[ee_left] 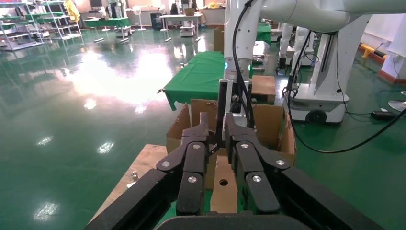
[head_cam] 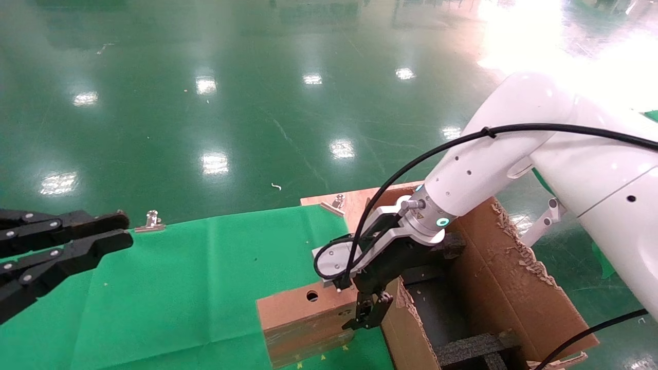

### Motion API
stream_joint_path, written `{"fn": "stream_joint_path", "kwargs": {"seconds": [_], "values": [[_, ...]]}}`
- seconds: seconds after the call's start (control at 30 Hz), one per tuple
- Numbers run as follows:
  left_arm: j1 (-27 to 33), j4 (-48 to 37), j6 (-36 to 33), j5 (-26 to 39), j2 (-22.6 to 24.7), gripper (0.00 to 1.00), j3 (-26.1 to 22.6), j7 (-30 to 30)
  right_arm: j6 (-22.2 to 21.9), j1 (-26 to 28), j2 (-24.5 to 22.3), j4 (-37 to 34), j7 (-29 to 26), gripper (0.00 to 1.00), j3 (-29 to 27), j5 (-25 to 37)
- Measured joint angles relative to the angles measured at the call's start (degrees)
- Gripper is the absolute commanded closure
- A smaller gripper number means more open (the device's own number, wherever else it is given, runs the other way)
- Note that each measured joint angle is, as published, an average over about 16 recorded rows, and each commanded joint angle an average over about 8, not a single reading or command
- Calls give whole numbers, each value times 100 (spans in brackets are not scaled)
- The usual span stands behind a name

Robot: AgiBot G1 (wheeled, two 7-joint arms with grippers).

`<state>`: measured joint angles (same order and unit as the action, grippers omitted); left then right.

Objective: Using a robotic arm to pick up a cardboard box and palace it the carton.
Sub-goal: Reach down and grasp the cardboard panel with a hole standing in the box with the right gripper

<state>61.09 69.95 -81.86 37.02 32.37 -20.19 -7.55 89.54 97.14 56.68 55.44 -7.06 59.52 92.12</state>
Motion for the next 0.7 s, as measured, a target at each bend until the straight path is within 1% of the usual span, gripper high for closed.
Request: {"fn": "stream_joint_path", "kwargs": {"seconds": [0.07, 0.1, 0.13, 0.7], "values": [[0, 0, 0, 0, 0, 0, 0, 0, -7, 10, 18, -34, 17, 93, 23, -2], [0, 0, 0, 0, 0, 0, 0, 0, -10, 14, 25, -46, 23, 99, 31, -3], [0, 0, 0, 0, 0, 0, 0, 0, -12, 16, 30, -55, 28, 100, 37, -4], [-1, 0, 1, 0, -1, 0, 0, 0, -9, -1, 13, -24, 27, 100, 16, -11]]}}
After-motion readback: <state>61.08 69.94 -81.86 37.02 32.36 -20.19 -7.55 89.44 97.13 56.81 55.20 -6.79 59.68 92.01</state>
